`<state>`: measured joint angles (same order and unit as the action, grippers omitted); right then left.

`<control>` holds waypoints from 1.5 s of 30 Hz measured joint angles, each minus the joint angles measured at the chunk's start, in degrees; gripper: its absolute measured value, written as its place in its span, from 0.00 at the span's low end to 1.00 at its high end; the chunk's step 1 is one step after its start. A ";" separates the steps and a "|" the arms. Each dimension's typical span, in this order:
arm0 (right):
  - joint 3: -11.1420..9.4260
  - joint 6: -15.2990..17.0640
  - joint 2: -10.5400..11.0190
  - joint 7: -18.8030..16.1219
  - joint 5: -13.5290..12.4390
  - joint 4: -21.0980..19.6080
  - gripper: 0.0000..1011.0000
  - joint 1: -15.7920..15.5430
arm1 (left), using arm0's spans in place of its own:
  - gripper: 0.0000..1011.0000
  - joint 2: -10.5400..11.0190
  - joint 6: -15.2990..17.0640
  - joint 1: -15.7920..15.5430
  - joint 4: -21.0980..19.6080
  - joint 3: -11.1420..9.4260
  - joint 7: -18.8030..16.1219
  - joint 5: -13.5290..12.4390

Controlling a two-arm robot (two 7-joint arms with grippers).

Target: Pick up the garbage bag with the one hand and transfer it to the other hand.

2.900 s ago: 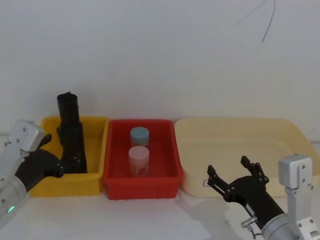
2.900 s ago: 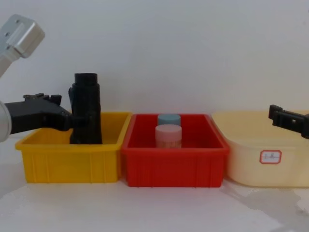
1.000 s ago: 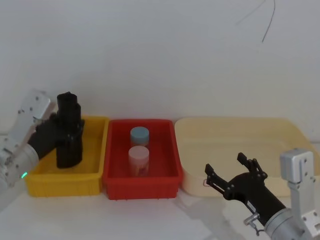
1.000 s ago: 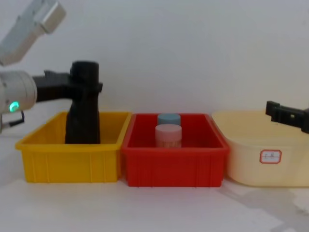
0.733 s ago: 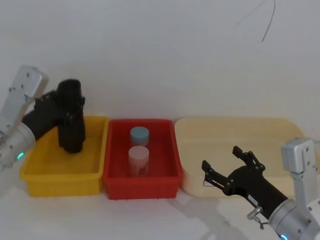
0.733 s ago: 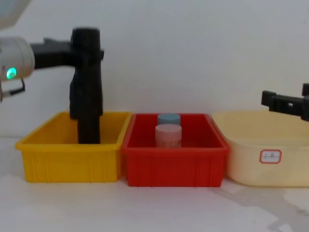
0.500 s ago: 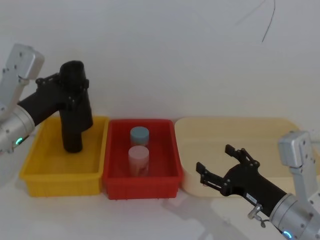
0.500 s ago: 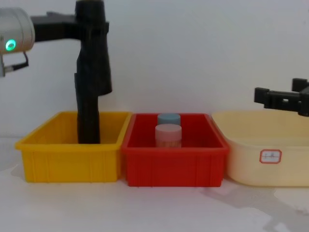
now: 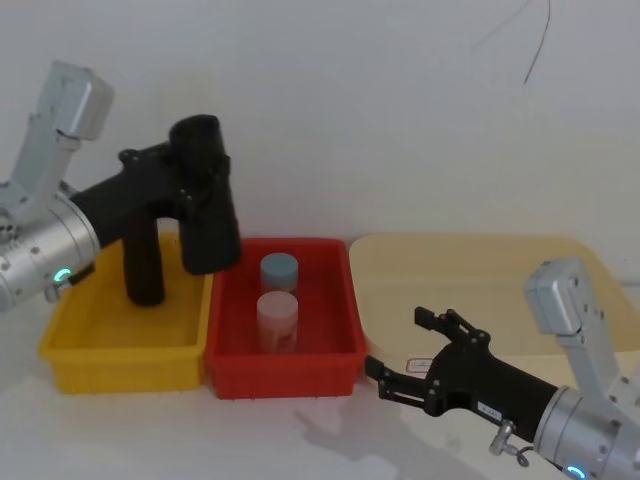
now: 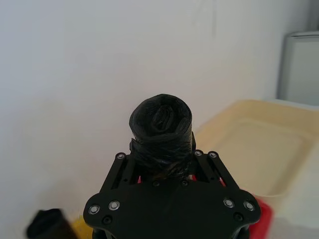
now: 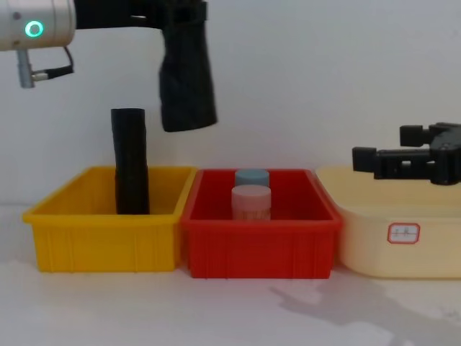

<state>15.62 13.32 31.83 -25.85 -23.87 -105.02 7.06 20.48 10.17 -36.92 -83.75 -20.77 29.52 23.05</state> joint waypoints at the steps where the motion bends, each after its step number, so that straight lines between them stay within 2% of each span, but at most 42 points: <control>1: 0.22 0.21 0.16 -0.01 0.05 -0.12 0.99 0.04 | 0.39 -0.09 0.34 0.14 -0.37 -0.19 0.17 0.24; 10: 1.31 0.79 0.06 2.45 1.74 -0.72 0.99 -0.27 | 0.39 -0.93 3.26 1.50 -3.24 -2.01 1.01 2.18; 19: 2.35 1.19 -1.58 6.69 4.73 -0.93 0.99 -0.57 | 0.39 -1.68 4.66 2.76 -5.38 -3.64 0.91 3.07; 24: 3.01 1.26 -2.63 7.73 5.68 -0.67 0.99 -0.25 | 0.39 -2.04 5.14 3.27 -6.27 -4.34 0.59 3.44; 45: 5.56 1.15 -6.77 7.96 7.75 1.91 0.99 3.17 | 0.39 -3.89 6.82 4.51 -8.70 -7.29 -1.64 4.46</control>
<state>21.18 14.47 25.06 -17.89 -16.12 -103.11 10.24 16.59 16.98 -32.41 -92.46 -28.06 27.88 27.51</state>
